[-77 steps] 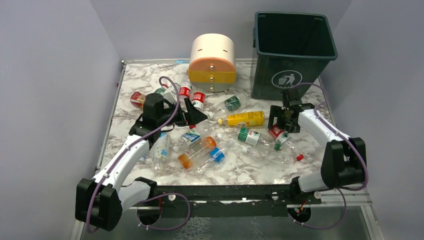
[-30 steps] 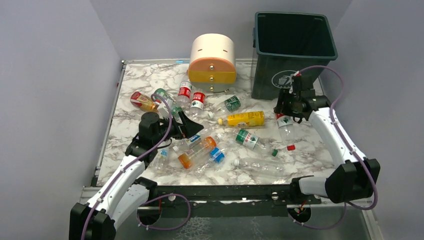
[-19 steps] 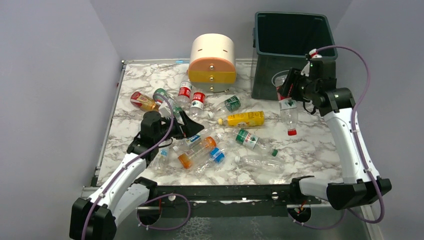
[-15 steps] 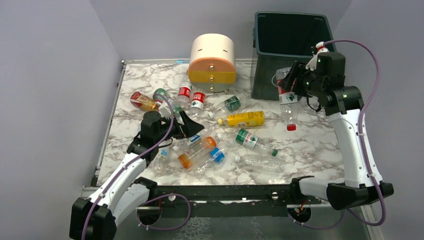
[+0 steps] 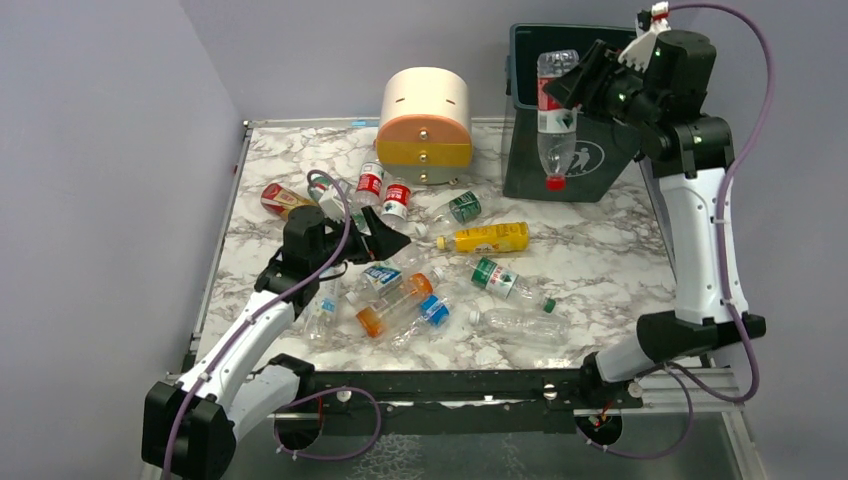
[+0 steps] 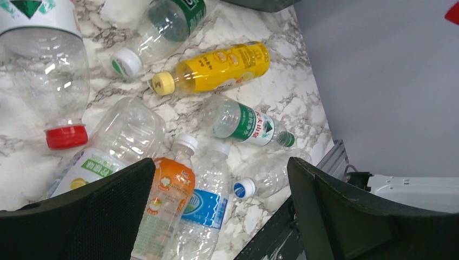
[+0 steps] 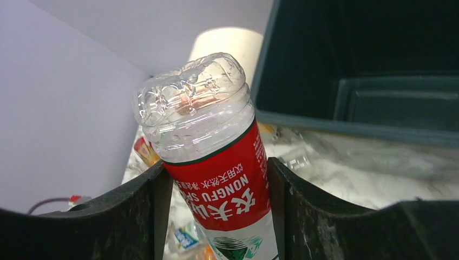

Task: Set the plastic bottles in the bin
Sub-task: Place the plastic bottle in the trash bin.

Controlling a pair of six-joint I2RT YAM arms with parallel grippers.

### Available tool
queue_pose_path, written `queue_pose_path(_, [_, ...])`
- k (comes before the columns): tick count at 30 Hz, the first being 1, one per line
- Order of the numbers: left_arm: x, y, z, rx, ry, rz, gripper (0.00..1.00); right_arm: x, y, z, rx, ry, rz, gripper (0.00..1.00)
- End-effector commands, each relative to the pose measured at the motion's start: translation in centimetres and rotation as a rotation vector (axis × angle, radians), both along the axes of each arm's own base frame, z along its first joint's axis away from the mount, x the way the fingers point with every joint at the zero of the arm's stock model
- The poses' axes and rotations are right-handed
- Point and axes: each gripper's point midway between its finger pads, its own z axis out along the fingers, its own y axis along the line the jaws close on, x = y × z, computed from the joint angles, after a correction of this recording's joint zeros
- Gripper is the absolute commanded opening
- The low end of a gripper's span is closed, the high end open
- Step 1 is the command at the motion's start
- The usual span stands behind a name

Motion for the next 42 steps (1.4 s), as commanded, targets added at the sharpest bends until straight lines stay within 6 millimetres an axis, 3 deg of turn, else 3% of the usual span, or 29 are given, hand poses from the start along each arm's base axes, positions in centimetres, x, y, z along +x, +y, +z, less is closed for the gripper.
queue_pose_path(1, [1.4, 0.1, 2.4, 0.045, -0.052, 0.010, 0.99, 2.6, 1.5, 5.7, 0.085, -0.189, 0.038, 0.43])
queue_pose_path(5, [1.7, 0.2, 3.4, 0.078, -0.062, 0.005, 0.99, 4.1, 1.5, 9.3, 0.141, -0.304, 0.018, 0.44])
queue_pose_path(8, [1.9, 0.3, 3.8, 0.084, -0.069, 0.014, 0.99, 5.3, 1.3, 10.7, 0.176, -0.363, -0.010, 0.44])
queue_pose_path(16, [2.3, 0.3, 4.8, 0.084, -0.069, 0.021, 0.99, 7.2, -2.4, 12.8, 0.240, -0.512, -0.147, 0.45])
queue_pose_path(19, [2.4, 0.3, 4.7, 0.084, -0.055, 0.029, 0.99, 8.2, -4.0, 12.5, 0.253, -0.557, -0.206, 0.47])
queue_pose_path(28, [3.4, 1.1, 7.4, 0.108, -0.066, 0.095, 0.99, 14.8, -7.8, 9.0, 0.352, -0.534, -0.207, 0.47])
queue_pose_path(34, [3.6, 2.1, 8.2, 0.128, -0.062, 0.159, 0.99, 18.9, -7.9, 4.3, 0.354, -0.420, -0.190, 0.49])
queue_pose_path(39, [3.4, 2.3, 8.9, 0.132, -0.049, 0.167, 0.99, 20.3, -7.3, -0.7, 0.364, -0.286, -0.177, 0.59])
queue_pose_path(42, [3.3, 2.2, 9.3, 0.138, -0.040, 0.157, 0.99, 20.3, -7.1, -2.8, 0.349, -0.229, -0.171, 0.71])
